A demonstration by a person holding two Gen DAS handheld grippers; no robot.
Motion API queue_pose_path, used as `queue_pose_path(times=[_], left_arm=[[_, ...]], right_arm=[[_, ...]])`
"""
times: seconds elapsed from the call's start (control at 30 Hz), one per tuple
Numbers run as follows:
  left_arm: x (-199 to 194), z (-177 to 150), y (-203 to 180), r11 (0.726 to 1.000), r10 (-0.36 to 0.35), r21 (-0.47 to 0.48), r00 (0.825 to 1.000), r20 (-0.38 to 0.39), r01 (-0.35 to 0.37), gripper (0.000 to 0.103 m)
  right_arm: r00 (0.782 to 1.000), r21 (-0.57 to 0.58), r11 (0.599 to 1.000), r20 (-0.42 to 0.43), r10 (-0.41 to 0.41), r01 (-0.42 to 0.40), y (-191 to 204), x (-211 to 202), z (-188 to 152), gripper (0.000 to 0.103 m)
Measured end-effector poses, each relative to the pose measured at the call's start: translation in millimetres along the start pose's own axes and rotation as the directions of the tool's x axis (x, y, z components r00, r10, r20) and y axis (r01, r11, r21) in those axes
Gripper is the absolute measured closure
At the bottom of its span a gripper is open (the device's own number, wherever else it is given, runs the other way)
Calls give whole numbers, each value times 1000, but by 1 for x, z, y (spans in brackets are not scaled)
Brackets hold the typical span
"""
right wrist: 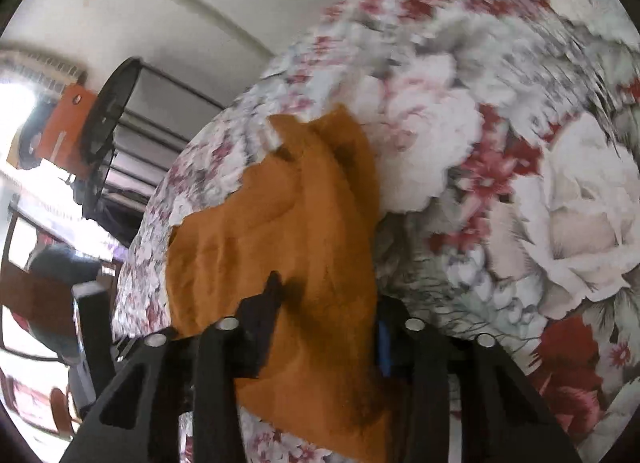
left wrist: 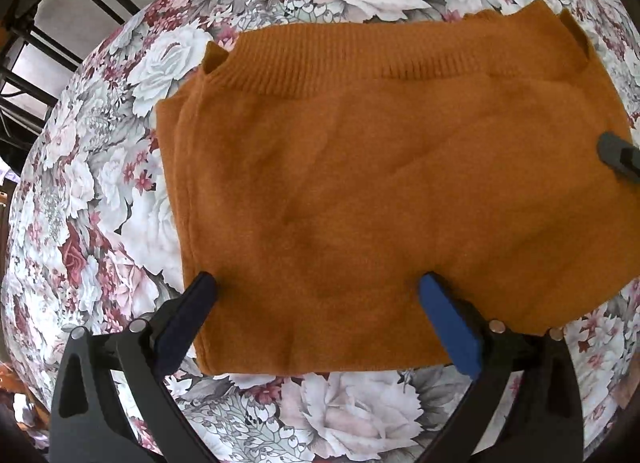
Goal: Fold small clothes
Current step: 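Grasp the folded cardigan edge with the right gripper and lift it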
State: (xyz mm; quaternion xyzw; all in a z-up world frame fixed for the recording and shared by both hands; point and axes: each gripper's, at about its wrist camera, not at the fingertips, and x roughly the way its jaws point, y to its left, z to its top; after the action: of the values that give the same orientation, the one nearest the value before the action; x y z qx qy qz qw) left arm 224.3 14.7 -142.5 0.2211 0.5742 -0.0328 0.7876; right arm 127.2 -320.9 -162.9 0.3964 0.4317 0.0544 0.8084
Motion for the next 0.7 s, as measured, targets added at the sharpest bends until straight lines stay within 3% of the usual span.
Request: queue_pose_path(times=[0.13,0.27,0.33,0.5,0.7], left_arm=[[-5,-1,-9,1000,13,9,1000,2,-13,4],[-8,-1,-11,1000,0,-10,1000,-3,0,4],[-9,0,-9,1000,1,-20,1000,3,-1,4],[-20,3,4,999,2,-48,1000,28,-1,4],[-29,5,18,995,-44,-93,998,38,48,4]], right_arm=[[998,92,994,-1,61,-61,-17,3,1,55],[1000,44,999,5,-12,11,1,1,-3,76],[999,32,999,30,-14,13,14,-6,-1,78],[998,-13,1000,56,24,-23,50,-21,4,79],[999,-35,999,39,4,-3,78,-24,0,79]])
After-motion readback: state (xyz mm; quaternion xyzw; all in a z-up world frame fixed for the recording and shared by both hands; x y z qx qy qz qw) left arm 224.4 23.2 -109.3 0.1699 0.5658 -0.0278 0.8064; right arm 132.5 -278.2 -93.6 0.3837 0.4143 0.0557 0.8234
